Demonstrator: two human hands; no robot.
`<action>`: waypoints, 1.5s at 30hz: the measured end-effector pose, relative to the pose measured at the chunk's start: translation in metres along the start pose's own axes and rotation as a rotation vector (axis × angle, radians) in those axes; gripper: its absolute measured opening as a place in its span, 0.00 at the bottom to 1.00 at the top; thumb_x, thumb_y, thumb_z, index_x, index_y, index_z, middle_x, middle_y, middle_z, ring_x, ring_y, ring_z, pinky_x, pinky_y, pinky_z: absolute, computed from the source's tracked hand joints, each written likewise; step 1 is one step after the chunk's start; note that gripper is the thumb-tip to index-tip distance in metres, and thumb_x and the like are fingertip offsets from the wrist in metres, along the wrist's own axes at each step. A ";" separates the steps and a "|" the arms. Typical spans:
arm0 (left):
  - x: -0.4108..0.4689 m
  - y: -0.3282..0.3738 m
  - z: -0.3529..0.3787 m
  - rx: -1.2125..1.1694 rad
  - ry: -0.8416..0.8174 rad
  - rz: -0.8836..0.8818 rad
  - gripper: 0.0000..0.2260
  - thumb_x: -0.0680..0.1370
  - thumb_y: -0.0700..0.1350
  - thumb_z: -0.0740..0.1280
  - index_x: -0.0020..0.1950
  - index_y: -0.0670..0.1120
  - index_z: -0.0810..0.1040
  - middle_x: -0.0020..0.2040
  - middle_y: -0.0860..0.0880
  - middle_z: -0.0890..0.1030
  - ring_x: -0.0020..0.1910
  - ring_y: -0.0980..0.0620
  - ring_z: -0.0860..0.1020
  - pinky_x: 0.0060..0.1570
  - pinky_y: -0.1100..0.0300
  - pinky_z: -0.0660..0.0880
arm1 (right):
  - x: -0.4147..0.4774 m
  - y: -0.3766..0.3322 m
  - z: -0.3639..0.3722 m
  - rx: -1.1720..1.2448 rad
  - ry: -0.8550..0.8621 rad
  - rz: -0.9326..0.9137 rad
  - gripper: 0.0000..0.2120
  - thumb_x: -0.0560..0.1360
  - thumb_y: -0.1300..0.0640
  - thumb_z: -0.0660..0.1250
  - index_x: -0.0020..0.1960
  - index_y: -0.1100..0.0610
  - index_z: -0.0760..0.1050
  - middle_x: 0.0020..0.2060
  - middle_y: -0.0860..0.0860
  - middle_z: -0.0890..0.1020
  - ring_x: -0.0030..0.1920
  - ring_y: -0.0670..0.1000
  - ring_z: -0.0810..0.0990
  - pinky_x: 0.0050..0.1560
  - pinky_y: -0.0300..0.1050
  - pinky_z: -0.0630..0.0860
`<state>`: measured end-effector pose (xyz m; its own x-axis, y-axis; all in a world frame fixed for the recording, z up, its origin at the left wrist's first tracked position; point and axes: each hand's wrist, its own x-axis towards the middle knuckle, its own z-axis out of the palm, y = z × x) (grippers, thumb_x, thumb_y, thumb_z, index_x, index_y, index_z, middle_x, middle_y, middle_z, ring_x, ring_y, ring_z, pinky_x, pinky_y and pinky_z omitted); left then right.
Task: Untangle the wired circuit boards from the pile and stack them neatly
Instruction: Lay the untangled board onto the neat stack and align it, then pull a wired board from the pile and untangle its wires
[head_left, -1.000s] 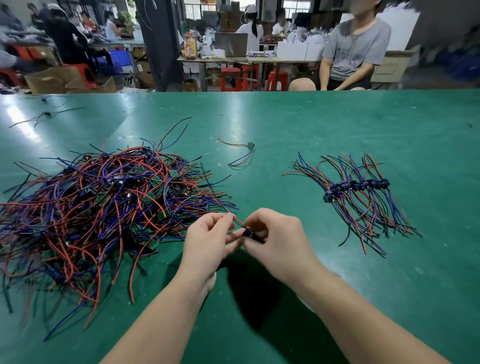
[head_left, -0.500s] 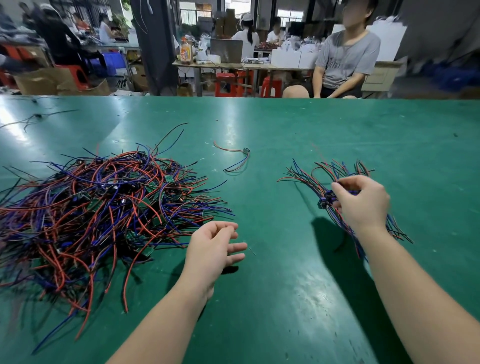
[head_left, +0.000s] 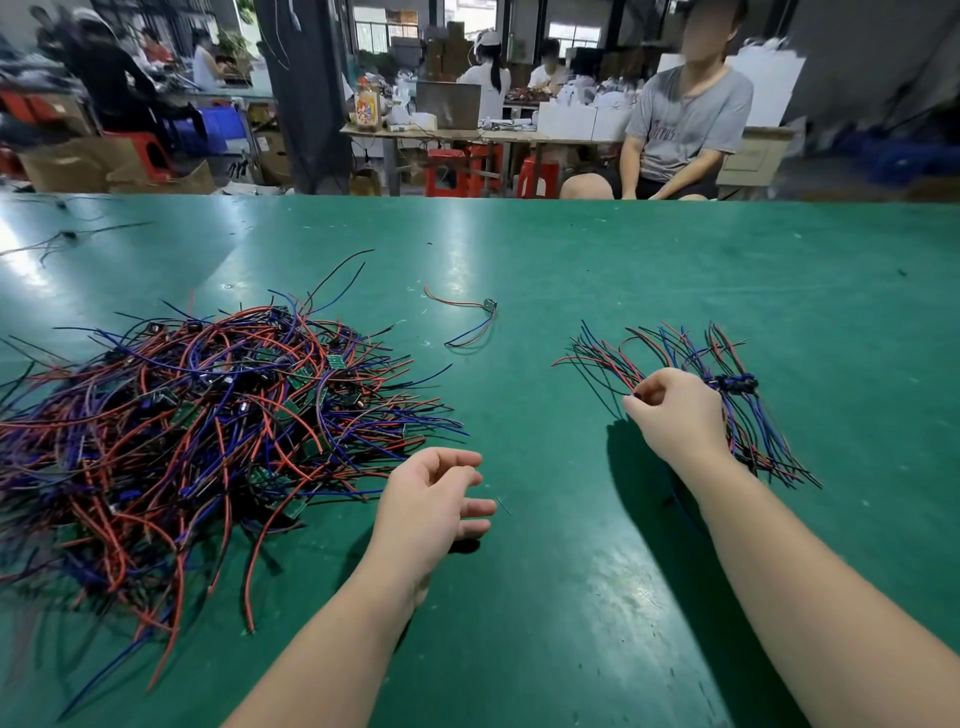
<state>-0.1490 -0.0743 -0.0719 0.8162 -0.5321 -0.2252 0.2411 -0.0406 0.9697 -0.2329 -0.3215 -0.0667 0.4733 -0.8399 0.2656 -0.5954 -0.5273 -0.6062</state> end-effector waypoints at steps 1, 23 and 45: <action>0.000 0.000 0.000 0.002 -0.001 -0.003 0.07 0.78 0.35 0.61 0.48 0.43 0.78 0.44 0.46 0.80 0.31 0.53 0.82 0.30 0.61 0.79 | 0.001 -0.001 0.000 0.004 -0.012 -0.002 0.04 0.73 0.56 0.69 0.44 0.57 0.79 0.34 0.48 0.78 0.40 0.50 0.76 0.40 0.39 0.65; -0.005 0.004 0.001 0.045 -0.026 -0.027 0.06 0.78 0.36 0.63 0.47 0.44 0.78 0.42 0.48 0.80 0.29 0.53 0.81 0.31 0.60 0.77 | 0.005 0.005 0.000 -0.130 -0.004 -0.040 0.10 0.69 0.55 0.76 0.36 0.59 0.78 0.31 0.47 0.74 0.37 0.48 0.72 0.39 0.39 0.63; -0.003 0.004 -0.002 0.156 0.047 0.060 0.08 0.76 0.36 0.63 0.43 0.46 0.79 0.39 0.48 0.80 0.28 0.55 0.79 0.28 0.59 0.77 | 0.006 -0.015 0.013 -0.309 -0.020 0.040 0.15 0.80 0.44 0.57 0.51 0.56 0.72 0.44 0.56 0.81 0.42 0.57 0.74 0.47 0.49 0.71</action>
<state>-0.1499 -0.0714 -0.0679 0.8514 -0.4974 -0.1666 0.1095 -0.1422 0.9838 -0.2127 -0.3172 -0.0659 0.4566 -0.8597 0.2290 -0.7813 -0.5106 -0.3589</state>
